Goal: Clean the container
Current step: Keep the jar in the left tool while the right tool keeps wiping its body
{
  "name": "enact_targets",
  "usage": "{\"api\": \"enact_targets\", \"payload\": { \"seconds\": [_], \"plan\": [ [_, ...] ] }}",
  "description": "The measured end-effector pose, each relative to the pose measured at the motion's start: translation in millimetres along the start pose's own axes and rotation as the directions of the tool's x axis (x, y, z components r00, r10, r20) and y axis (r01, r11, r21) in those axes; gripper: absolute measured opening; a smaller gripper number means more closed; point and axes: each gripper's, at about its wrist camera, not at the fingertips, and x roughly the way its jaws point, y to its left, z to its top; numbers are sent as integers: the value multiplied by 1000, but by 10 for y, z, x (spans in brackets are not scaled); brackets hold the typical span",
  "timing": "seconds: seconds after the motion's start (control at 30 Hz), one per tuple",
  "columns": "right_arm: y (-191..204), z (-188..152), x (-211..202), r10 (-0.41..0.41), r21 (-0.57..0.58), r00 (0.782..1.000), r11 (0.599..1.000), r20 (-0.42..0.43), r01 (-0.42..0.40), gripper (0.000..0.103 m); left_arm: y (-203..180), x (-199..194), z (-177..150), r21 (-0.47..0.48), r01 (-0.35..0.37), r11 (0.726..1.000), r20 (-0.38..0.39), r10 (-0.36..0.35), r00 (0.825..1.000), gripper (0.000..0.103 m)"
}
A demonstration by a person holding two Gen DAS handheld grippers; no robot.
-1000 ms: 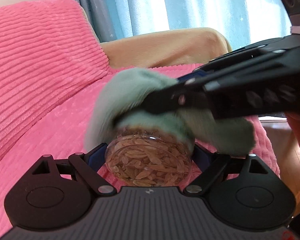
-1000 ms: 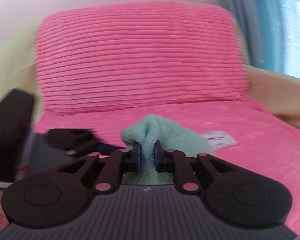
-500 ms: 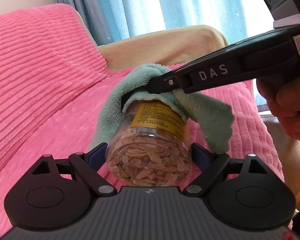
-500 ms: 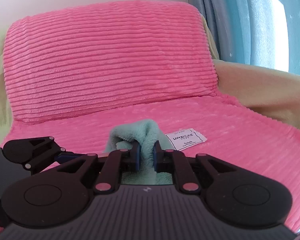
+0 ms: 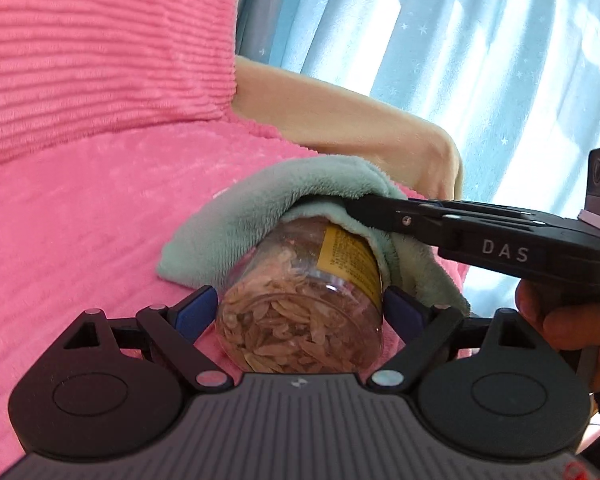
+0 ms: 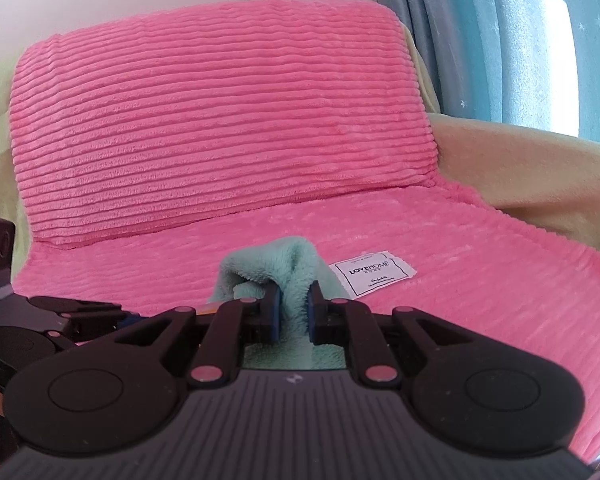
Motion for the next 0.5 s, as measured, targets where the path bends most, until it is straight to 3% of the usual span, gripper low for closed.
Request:
{"api": "enact_targets", "payload": {
  "seconds": [0.2, 0.27, 0.3, 0.37, 0.43, 0.5],
  "plan": [
    [-91, -13, 30, -5, 6, 1000, 1000, -3, 5, 10, -66, 31, -26, 55, -22, 998, -12, 22, 1000, 89],
    [-95, -15, 19, -8, 6, 1000, 1000, 0, 8, 10, -171, 39, -32, 142, -64, 988, 1, 65, 998, 89],
    [-80, -17, 15, -3, 0, 1000, 1000, 1, 3, 10, -257, 54, -56, 221, -98, 970, 8, 99, 995, 89],
    [-48, -21, 7, 11, -15, 1000, 1000, 2, -11, 10, -452, 99, -129, 399, -170, 901, 30, 172, 985, 89],
    [-16, -25, -1, 25, -29, 1000, 999, 3, -24, 10, -587, 127, -202, 499, -207, 841, 53, 209, 976, 89],
    [16, -29, -9, 38, -43, 999, 998, 4, -38, 11, -624, 125, -224, 514, -213, 831, 55, 215, 975, 89]
  ]
}}
